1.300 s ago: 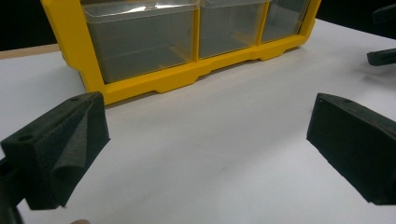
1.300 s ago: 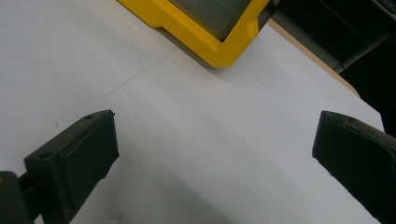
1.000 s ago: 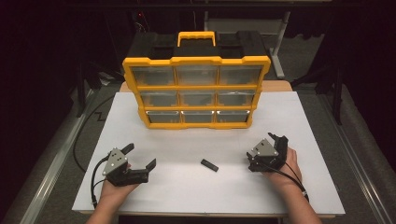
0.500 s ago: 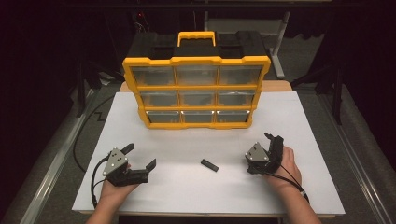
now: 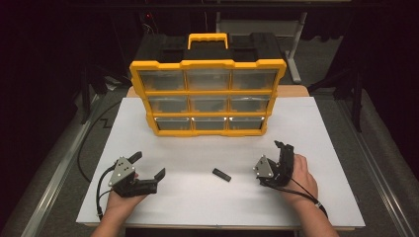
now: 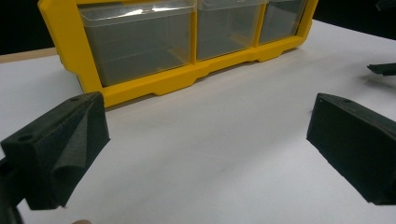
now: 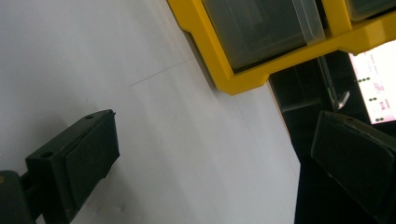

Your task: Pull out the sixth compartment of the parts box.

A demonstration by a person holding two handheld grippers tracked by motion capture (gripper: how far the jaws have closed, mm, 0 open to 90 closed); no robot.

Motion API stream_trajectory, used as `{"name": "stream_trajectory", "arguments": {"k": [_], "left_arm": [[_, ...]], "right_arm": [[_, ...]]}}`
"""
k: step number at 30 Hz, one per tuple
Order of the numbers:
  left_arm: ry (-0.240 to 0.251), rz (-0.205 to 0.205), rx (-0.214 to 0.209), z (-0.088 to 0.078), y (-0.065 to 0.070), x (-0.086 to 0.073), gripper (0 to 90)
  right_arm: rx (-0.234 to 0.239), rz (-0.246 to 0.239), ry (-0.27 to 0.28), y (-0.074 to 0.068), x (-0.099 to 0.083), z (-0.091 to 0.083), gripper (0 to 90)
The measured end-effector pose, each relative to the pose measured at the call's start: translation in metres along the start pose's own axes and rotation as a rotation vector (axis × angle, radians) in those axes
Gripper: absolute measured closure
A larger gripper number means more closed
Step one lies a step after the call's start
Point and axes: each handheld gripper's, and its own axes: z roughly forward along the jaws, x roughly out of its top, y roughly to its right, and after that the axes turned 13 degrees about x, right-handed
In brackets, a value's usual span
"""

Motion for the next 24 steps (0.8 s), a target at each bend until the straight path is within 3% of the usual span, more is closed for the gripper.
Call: {"name": "stream_trajectory", "arguments": {"k": [1, 8, 10, 13, 20, 24], "left_arm": [[-0.001, 0.001, 0.000, 0.000, 0.000, 0.000, 0.2], [-0.002, 0.007, -0.002, 0.001, 0.000, 0.000, 0.2], [-0.002, 0.007, 0.000, 0.001, 0.000, 0.000, 0.2], [-0.001, 0.007, 0.000, 0.001, 0.000, 0.000, 0.2], [0.004, 0.009, -0.010, 0.000, 0.000, 0.000, 0.2], [0.009, 0.007, -0.013, 0.000, 0.000, 0.001, 0.2]], "right_arm": [[-0.006, -0.025, -0.004, 0.000, 0.001, 0.000, 1.1], [-0.021, -0.076, -0.024, -0.005, 0.006, -0.003, 1.2], [-0.032, -0.118, -0.026, -0.004, 0.008, -0.004, 1.2], [-0.038, -0.126, -0.038, -0.008, 0.009, -0.004, 1.2], [-0.051, -0.209, -0.069, -0.013, 0.011, -0.003, 2.6], [-0.050, -0.228, -0.086, -0.016, 0.012, -0.002, 5.0]]}}
